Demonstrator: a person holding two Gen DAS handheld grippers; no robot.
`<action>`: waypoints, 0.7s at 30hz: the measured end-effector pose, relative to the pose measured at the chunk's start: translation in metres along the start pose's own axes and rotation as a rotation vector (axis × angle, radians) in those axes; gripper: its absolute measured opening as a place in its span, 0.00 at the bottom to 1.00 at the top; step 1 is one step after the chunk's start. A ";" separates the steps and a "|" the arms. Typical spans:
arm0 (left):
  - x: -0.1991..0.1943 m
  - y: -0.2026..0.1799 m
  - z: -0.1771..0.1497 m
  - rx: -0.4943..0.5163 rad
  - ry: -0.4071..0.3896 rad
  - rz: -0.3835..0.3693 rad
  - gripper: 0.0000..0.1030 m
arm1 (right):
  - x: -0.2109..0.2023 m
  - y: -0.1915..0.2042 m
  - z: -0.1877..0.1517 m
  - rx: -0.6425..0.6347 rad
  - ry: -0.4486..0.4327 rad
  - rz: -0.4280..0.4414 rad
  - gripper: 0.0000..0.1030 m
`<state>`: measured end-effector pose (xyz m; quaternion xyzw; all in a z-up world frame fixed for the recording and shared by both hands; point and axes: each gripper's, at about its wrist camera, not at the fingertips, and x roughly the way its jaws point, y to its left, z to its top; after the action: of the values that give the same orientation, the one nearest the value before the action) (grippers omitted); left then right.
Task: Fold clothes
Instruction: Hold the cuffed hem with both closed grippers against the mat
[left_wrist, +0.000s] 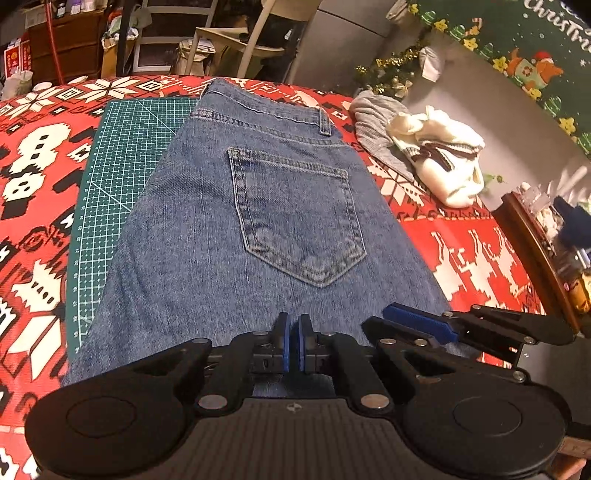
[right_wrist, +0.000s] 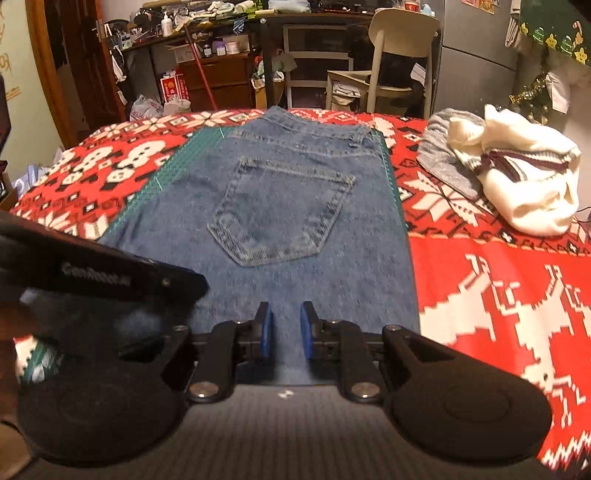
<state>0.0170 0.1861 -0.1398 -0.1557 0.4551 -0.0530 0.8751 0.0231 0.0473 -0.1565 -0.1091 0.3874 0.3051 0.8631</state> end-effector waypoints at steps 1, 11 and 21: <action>-0.002 0.000 -0.002 0.005 0.003 0.002 0.05 | -0.002 -0.001 -0.003 -0.002 0.001 -0.002 0.17; -0.016 0.011 -0.020 -0.037 0.024 -0.017 0.05 | -0.021 -0.009 -0.024 0.003 -0.019 -0.036 0.18; -0.017 0.015 -0.023 -0.065 0.015 -0.030 0.05 | -0.023 -0.014 -0.029 0.050 -0.051 -0.028 0.20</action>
<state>-0.0125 0.1994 -0.1441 -0.1903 0.4610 -0.0526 0.8652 0.0026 0.0137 -0.1601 -0.0852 0.3714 0.2858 0.8793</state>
